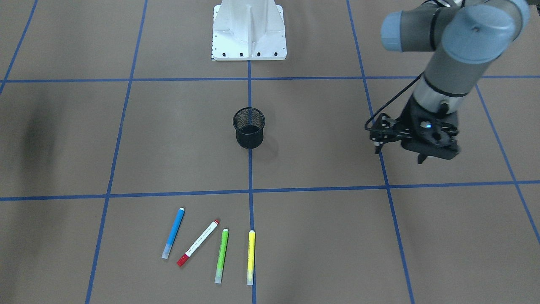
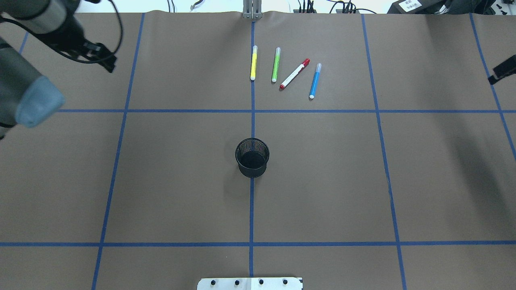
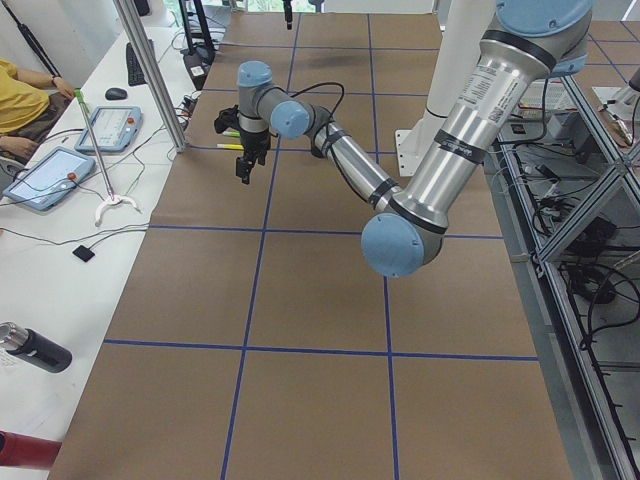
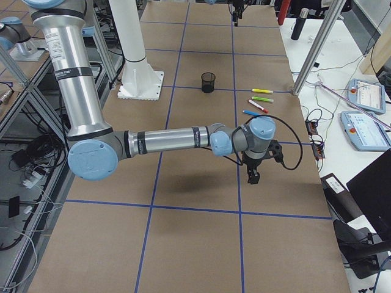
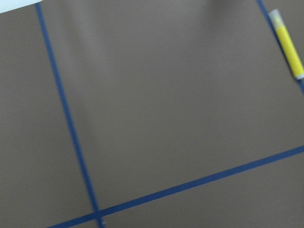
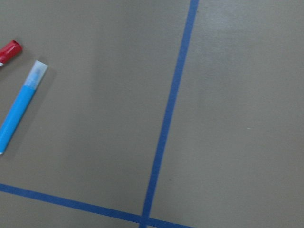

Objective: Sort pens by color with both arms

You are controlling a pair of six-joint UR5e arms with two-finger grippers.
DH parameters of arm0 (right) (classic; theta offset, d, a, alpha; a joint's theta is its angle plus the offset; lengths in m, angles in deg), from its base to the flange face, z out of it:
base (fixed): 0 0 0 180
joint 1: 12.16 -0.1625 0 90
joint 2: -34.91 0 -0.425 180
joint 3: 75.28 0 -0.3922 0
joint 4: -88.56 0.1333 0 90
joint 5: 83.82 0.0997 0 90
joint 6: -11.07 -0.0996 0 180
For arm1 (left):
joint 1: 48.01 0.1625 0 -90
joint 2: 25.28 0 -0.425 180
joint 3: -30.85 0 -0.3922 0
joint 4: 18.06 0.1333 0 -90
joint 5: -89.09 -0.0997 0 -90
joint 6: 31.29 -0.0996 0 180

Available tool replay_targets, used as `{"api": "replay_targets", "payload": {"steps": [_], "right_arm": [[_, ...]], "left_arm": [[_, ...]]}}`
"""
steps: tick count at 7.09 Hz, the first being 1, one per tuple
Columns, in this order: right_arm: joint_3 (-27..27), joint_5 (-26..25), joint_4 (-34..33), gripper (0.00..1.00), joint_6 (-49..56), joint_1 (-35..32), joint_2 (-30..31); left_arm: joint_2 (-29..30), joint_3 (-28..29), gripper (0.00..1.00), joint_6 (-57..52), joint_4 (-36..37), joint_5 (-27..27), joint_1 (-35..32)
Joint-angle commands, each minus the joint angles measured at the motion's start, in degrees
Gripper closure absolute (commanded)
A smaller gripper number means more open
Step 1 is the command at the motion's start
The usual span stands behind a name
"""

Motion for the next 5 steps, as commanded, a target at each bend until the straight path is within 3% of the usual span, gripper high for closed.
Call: {"api": "replay_targets", "payload": {"steps": [1, 3, 5], "right_arm": [[-0.27, 0.45, -0.24, 0.01, 8.42, -5.95, 4.54], [-0.27, 0.10, 0.02, 0.01, 8.61, -7.54, 6.31], [-0.36, -0.08, -0.06, 0.01, 6.87, -7.46, 6.66]], "left_arm": [[-7.62, 3.09, 0.00, -19.42, 1.51, 4.31, -11.20], [-13.07, 8.80, 0.00, -28.87, 0.55, 7.12, -19.47], [-16.34, 12.68, 0.00, -28.72, -4.09, 5.99, -21.95]]}}
